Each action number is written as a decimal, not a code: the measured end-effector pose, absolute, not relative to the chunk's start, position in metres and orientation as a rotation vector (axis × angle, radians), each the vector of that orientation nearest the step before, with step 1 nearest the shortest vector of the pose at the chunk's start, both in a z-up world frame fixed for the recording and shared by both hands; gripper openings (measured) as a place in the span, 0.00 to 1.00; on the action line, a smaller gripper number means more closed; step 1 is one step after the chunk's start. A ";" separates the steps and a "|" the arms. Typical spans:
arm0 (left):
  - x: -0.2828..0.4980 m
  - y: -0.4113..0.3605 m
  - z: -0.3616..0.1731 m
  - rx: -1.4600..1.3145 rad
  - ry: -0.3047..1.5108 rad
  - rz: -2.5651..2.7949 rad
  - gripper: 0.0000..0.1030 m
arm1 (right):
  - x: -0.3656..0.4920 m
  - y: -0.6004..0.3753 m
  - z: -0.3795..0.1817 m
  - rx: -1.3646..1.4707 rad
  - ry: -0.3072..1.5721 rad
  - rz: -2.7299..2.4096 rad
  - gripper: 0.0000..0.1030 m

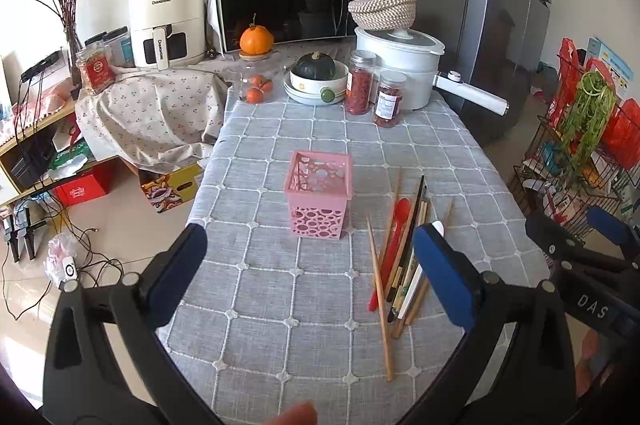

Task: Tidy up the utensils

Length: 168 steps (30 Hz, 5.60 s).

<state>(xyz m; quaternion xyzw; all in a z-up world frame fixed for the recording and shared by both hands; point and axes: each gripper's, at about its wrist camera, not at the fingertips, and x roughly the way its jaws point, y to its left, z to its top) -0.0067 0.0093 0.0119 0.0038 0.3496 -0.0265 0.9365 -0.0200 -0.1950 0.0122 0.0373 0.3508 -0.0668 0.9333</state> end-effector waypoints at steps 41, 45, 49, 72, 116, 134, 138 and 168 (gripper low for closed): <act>-0.009 0.013 0.013 0.026 0.709 -0.052 1.00 | -0.020 -0.194 0.017 0.089 0.707 -0.131 1.00; -0.009 0.013 0.012 0.026 0.709 -0.052 1.00 | -0.020 -0.195 0.016 0.089 0.708 -0.131 1.00; -0.009 0.013 0.012 0.026 0.711 -0.051 1.00 | -0.020 -0.195 0.016 0.090 0.709 -0.131 1.00; -0.010 0.007 0.016 0.041 0.674 -0.060 1.00 | -0.020 -0.197 0.018 0.092 0.706 -0.135 1.00; 0.093 -0.034 0.003 0.169 0.726 -0.186 1.00 | 0.080 -0.253 0.010 0.133 0.776 -0.061 1.00; 0.118 -0.062 -0.091 0.080 1.206 -0.440 0.48 | 0.112 -0.266 -0.056 0.187 1.095 0.034 0.83; 0.127 -0.059 -0.109 0.040 1.256 -0.430 0.33 | 0.115 -0.264 -0.068 0.222 1.139 0.064 0.75; 0.128 -0.047 -0.109 -0.014 1.251 -0.442 0.03 | 0.142 -0.230 -0.139 0.370 1.329 0.163 0.23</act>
